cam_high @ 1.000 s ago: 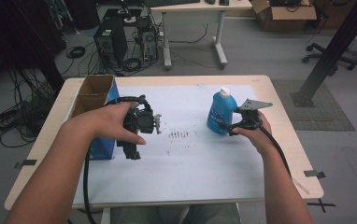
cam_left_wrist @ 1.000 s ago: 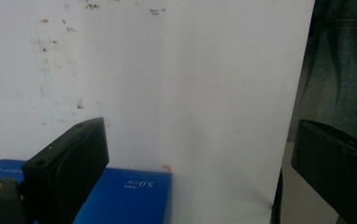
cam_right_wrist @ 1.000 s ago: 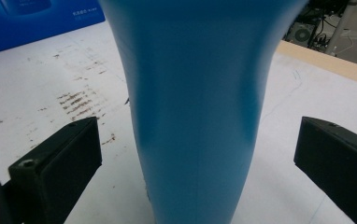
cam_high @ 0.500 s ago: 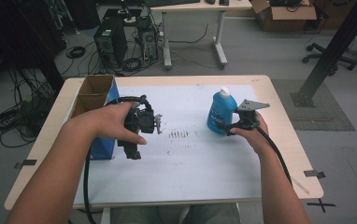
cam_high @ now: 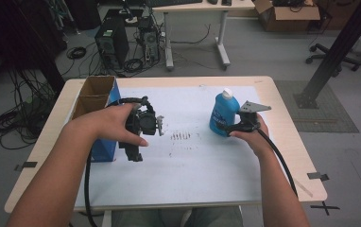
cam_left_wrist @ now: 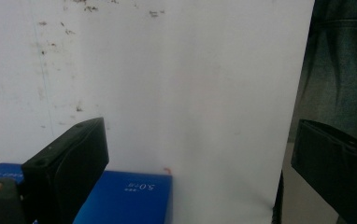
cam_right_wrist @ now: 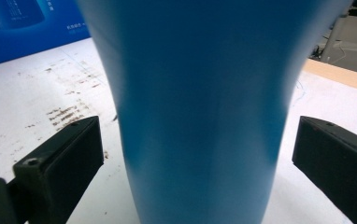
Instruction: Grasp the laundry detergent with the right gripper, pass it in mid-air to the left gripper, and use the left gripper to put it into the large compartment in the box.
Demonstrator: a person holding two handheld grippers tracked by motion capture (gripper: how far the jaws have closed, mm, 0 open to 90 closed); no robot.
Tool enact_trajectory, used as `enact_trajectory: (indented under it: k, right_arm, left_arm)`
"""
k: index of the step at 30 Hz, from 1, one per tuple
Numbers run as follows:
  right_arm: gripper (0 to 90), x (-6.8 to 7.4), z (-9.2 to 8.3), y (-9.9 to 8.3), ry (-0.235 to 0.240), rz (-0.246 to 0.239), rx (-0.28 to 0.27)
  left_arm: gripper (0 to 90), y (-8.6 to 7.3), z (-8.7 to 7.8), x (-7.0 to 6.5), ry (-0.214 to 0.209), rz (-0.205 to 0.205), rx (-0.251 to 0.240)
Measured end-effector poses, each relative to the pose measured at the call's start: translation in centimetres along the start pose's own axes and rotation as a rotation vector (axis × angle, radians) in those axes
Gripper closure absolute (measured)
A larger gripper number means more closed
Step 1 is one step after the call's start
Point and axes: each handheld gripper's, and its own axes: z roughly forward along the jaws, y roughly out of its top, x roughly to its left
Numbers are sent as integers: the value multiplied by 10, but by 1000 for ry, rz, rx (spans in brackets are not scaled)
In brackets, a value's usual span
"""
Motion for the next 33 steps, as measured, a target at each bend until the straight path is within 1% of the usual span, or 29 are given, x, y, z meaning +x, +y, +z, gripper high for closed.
enact_trajectory:
  k: [1, 3, 12, 23, 29, 33]
  right_arm:
    - [31, 0, 0, 0, -8, -1, -3]
    - [36, 0, 0, 0, -6, 4, -9]
    - [80, 2, 3, -2, -11, -6, -9]
    - [109, 4, 5, -2, -10, -16, -14]
    - [132, 4, 6, -2, -26, -26, -14]
    - [155, 4, 6, -2, -39, -23, -13]
  left_arm:
    - [44, 0, 0, 0, 1, 1, -2]
    - [44, 0, 0, 0, 1, 1, -3]
    - [45, -1, 0, 0, 2, 0, -2]
    - [44, -1, 1, 0, 3, 0, -4]
    - [45, 1, 2, 0, 3, 3, -2]
    - [45, 1, 1, 0, 2, 4, 2]
